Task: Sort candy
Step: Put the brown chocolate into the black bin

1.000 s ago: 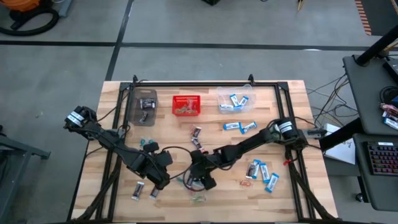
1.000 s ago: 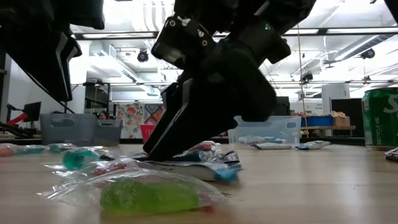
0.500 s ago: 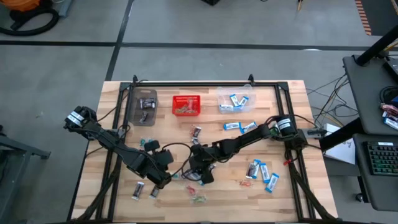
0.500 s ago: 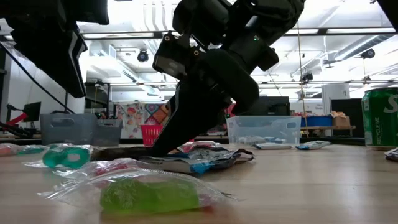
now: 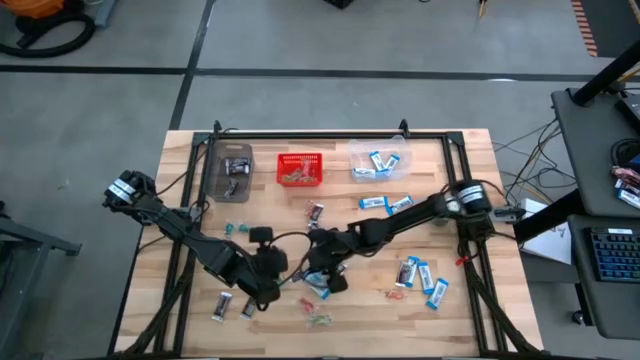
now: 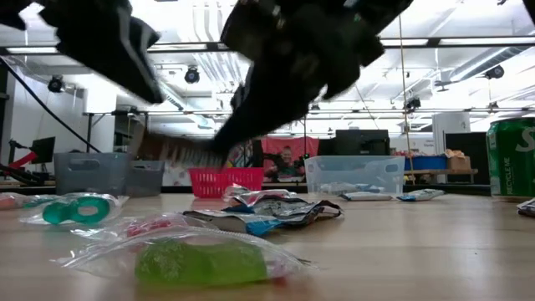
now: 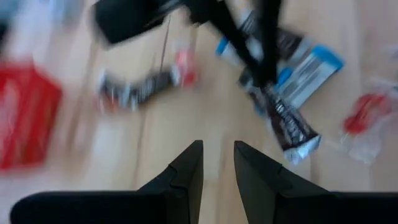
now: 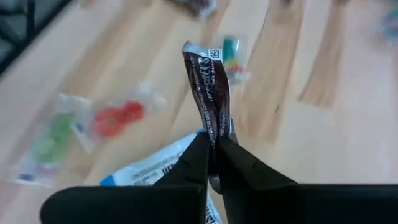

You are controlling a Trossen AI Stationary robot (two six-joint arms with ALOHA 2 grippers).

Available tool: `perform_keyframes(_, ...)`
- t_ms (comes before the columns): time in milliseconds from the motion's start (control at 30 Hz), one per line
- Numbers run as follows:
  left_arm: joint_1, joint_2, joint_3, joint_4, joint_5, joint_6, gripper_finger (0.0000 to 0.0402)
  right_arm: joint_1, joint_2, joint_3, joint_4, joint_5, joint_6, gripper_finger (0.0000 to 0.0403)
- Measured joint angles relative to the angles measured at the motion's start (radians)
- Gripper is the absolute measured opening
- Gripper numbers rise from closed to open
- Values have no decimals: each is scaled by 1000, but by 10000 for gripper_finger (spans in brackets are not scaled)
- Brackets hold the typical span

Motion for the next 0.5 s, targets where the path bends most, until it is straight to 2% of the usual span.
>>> perform_keyframes(100, 0, -1, -2, 97, -10, 157, 73, -5, -84, -90, 85, -3, 10, 12)
perform_keyframes(267, 3, -35, -52, 246, -5, 316, 73, -12, -225, -309, 333, 2, 113, 12)
perform_keyframes(333, 12, -67, -107, 375, 7, 390, 73, -13, -271, -393, 444, 2, 163, 12)
perform_keyframes(500, 62, -167, -286, 828, 134, 576, 67, -9, -325, -548, 757, -5, 239, 12)
